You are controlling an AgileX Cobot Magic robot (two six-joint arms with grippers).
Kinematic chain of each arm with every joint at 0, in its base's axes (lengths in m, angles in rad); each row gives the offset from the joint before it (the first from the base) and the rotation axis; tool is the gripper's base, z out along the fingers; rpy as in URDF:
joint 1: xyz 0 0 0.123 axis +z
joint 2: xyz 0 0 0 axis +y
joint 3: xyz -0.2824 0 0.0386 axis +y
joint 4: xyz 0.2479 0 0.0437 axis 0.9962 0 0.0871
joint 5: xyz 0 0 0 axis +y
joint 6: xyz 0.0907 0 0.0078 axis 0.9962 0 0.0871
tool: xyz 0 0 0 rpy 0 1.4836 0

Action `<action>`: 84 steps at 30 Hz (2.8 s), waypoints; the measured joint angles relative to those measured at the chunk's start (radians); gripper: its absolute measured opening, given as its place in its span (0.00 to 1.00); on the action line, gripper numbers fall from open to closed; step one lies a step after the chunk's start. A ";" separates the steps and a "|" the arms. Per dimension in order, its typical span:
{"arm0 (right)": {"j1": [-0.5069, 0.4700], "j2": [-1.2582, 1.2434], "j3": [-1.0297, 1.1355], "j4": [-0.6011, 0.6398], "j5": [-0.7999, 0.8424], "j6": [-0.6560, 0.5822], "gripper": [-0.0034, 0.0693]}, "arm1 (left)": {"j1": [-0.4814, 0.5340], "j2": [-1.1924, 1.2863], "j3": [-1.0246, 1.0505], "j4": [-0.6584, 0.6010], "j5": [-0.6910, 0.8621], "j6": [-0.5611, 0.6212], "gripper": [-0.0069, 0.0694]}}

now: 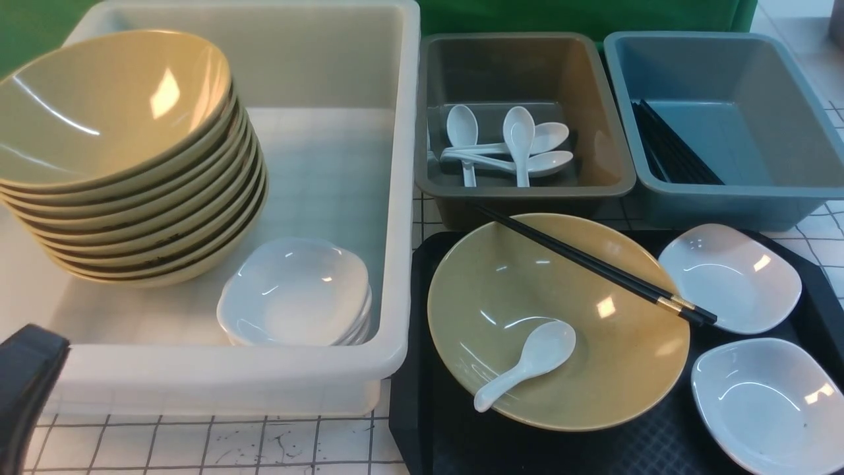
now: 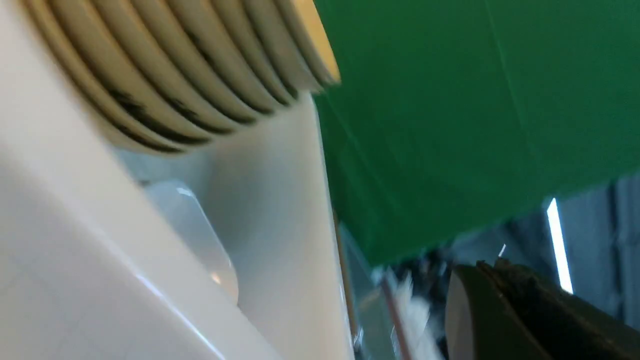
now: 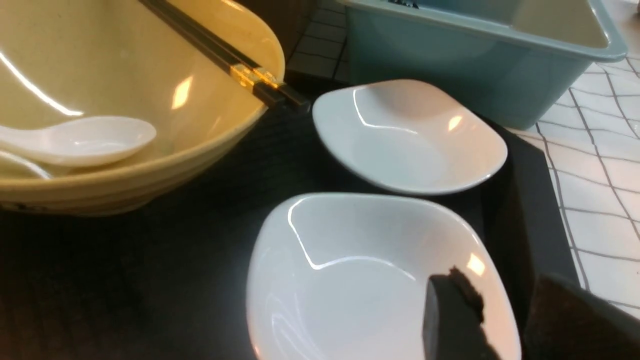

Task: On white black table put chopsticks spoon bowls plates into blue grey white boxes.
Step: 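Reach for and grasp the small white dish on the black tray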

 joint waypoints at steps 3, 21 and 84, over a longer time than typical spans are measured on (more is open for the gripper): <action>0.000 0.000 0.010 0.070 -0.068 0.137 0.37 | -0.039 0.095 -0.141 0.029 0.169 0.106 0.09; 0.189 0.348 -0.410 0.103 0.362 0.260 0.24 | -0.181 0.616 -0.395 -0.234 0.460 0.751 0.09; 0.521 1.437 -0.545 -0.660 0.190 0.504 0.75 | -0.326 0.752 -0.554 -0.721 0.453 1.730 0.09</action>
